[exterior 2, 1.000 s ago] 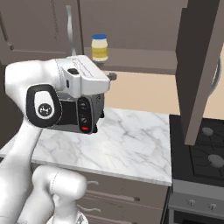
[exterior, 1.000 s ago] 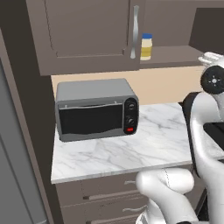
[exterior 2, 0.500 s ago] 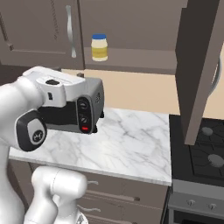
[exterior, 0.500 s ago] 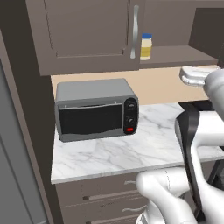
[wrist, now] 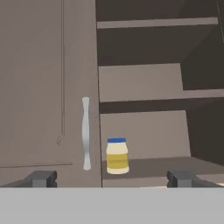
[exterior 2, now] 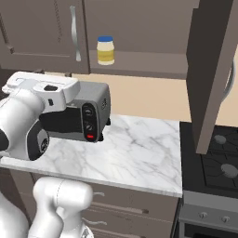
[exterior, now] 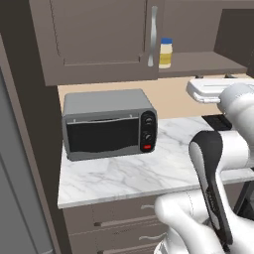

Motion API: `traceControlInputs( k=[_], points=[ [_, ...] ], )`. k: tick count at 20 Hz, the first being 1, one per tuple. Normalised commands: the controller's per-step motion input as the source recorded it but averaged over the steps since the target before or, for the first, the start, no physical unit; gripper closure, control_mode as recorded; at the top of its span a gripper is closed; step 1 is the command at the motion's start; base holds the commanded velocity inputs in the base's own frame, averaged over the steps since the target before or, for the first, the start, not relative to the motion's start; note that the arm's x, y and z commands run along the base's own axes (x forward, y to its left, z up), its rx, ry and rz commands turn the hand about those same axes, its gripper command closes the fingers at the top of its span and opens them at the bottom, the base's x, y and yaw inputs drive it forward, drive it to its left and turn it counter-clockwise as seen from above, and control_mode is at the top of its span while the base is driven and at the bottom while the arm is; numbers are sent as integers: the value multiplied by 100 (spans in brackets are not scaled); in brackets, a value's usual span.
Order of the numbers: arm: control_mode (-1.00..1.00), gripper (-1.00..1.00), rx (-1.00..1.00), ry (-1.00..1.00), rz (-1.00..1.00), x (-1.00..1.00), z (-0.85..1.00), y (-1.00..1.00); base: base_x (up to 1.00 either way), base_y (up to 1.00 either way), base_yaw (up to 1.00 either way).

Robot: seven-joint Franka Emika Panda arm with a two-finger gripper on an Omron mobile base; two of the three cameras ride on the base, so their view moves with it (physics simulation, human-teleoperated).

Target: Move the condiment bottle and mayonnaise from the cabinet to the dining counter.

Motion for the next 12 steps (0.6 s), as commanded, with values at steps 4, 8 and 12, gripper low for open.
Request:
traceControlInputs(
  k=[4, 8, 12],
  points=[
    [-100, -100, 0, -6, 13, 51, 0, 32, 0, 0, 0],
    [-100, -100, 0, -1, 8, 60, 0, 33, 0, 0, 0],
    [-100, -100, 0, 0, 2, 55, 0, 33, 0, 0, 0]
  ],
)
